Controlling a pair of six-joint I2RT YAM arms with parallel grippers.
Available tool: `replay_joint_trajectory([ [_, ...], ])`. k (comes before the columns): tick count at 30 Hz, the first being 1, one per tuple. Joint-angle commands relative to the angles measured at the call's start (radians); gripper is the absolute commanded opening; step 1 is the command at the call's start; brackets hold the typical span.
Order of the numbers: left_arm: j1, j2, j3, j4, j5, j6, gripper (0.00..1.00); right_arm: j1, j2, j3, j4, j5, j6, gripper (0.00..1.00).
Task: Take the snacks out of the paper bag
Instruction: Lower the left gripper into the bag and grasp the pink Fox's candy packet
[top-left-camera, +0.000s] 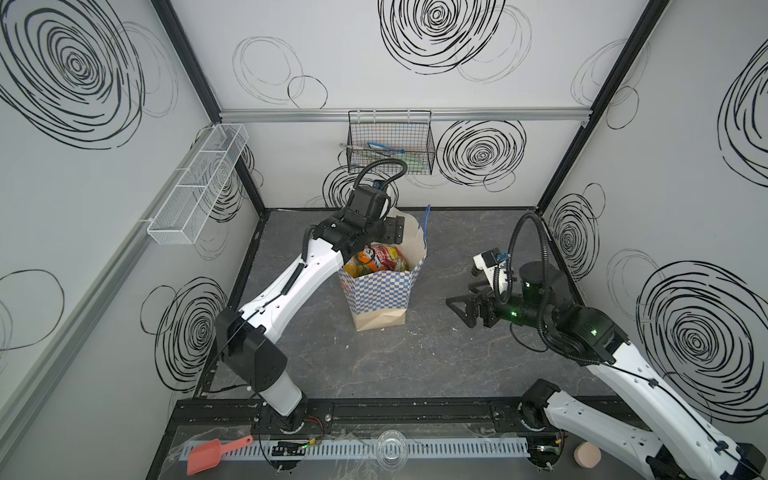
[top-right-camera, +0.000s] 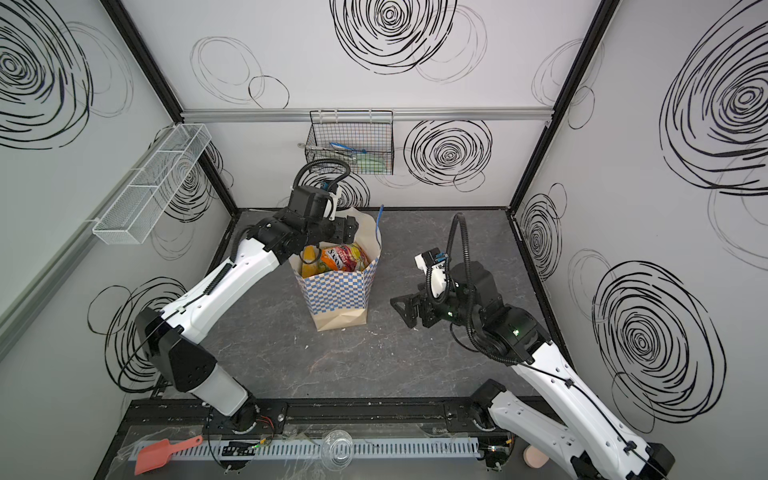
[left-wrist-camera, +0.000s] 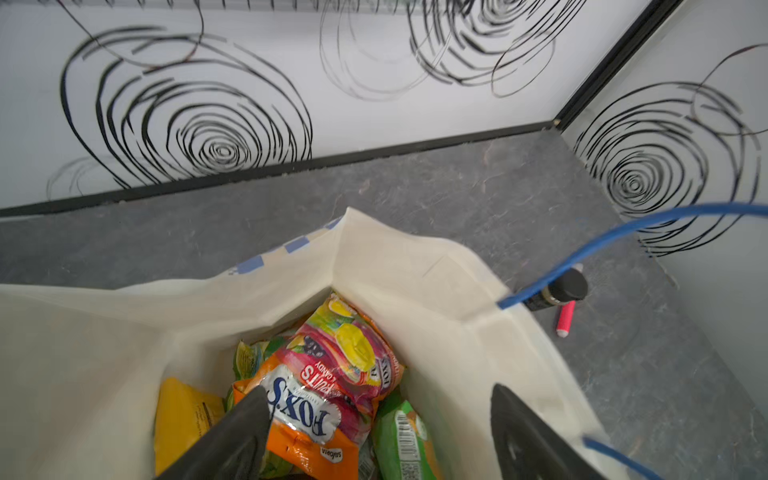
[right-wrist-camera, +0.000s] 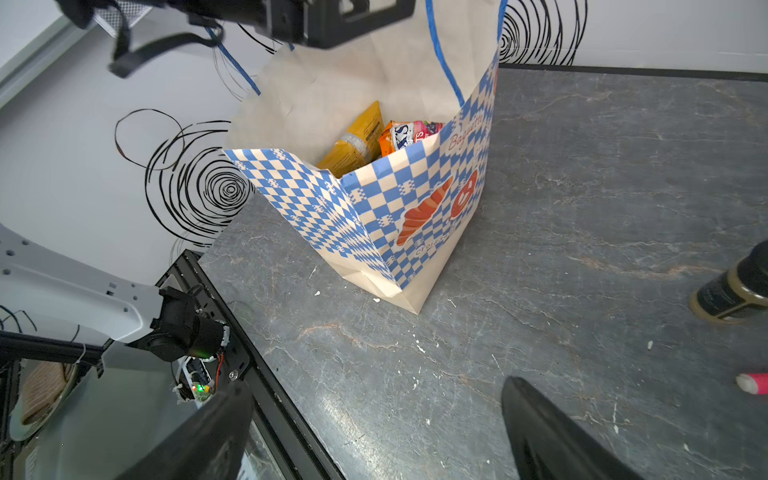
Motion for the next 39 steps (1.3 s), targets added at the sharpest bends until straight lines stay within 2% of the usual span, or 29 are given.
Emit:
replay_joint_trajectory([
  [1, 0.008, 0.031, -0.014, -0.023, 0.075, 0.029, 0.85, 0.02, -0.012, 0.005, 0.0, -0.024, 0.039, 0.97],
  [13, 0.066, 0.123, -0.198, 0.082, 0.076, 0.03, 0.86, 0.079, 0.006, 0.004, 0.04, 0.026, 0.068, 0.97],
  [25, 0.085, 0.21, -0.249, 0.133, 0.024, 0.051, 0.87, 0.098, 0.003, -0.002, 0.061, 0.034, 0.086, 0.97],
  [33, 0.084, 0.26, -0.251, 0.119, -0.049, 0.058, 0.71, 0.108, -0.006, -0.01, 0.071, 0.041, 0.096, 0.97],
  [39, 0.083, 0.236, -0.256, 0.13, -0.025, 0.053, 0.48, 0.113, -0.009, -0.012, 0.077, 0.049, 0.101, 0.97],
])
